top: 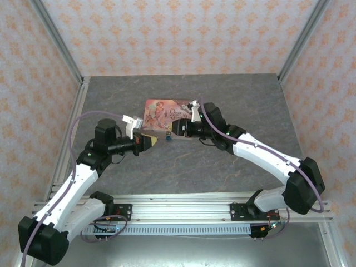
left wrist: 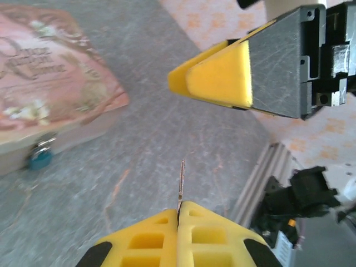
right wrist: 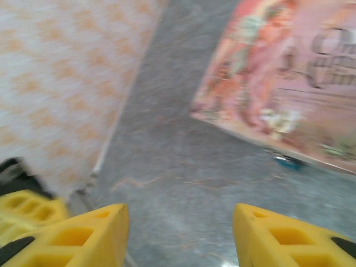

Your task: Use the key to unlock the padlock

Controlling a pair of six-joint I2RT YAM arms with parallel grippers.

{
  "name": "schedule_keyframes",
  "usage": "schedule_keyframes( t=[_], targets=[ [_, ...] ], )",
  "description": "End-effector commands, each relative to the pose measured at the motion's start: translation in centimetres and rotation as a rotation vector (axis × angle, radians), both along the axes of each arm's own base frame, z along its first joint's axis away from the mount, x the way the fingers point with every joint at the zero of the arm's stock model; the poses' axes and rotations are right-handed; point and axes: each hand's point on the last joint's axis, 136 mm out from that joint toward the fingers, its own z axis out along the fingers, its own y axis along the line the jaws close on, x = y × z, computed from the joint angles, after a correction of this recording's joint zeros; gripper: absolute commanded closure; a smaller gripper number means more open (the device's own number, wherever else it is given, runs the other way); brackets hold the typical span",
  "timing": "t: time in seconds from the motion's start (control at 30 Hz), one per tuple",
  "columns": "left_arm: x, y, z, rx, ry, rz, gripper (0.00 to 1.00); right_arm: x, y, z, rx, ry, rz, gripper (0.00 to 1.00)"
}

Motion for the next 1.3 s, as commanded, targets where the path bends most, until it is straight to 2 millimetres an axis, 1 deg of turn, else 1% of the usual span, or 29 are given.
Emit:
schedule_keyframes(
  t=[0.0,0.07,0.17,0.27,0.37,0.6,0.73,0.93,1.17,1.27],
  targets=[
    [-0.2,2.3,-2.6,0.088,0.063,0.151,1.00,0.5,-2.3,-4.5,-0.206,0.016,-0.154,0.45],
    [-0.6,3.6,-3.9,0.119,0.100,0.227,1.00,0.1,-2.0,-6.0,-0.285,-0.006,-0.168,0.42],
    [-1.4,4.9,-5.7,0.146,0.144,0.298,1.00,-0.1,-1.0,-8.6,-0.333,-0.006,-0.178,0.41],
    [-2.2,5.1,-7.0,0.133,0.171,0.308,1.00,-0.1,0.1,-11.2,-0.370,0.015,-0.187,0.41],
    [-2.3,5.1,-7.6,0.111,0.196,0.323,1.00,0.2,1.1,-12.9,-0.407,0.025,-0.192,0.42],
    [-2.1,5.3,-9.1,0.098,0.240,0.360,1.00,2.7,2.8,-14.4,-0.451,-0.018,-0.242,0.44],
    [-1.9,5.3,-9.5,0.090,0.253,0.370,1.00,3.9,3.7,-15.1,-0.468,-0.029,-0.260,0.44],
    [-1.1,5.0,-9.6,0.110,0.255,0.353,1.00,5.2,5.1,-15.4,-0.466,-0.036,-0.277,0.44],
    [0.3,4.6,-9.7,0.157,0.253,0.326,1.00,6.4,5.3,-15.8,-0.491,-0.034,-0.329,0.46],
    [0.7,4.4,-9.8,0.175,0.251,0.305,1.00,6.7,5.5,-15.9,-0.505,-0.037,-0.335,0.49]
  ],
)
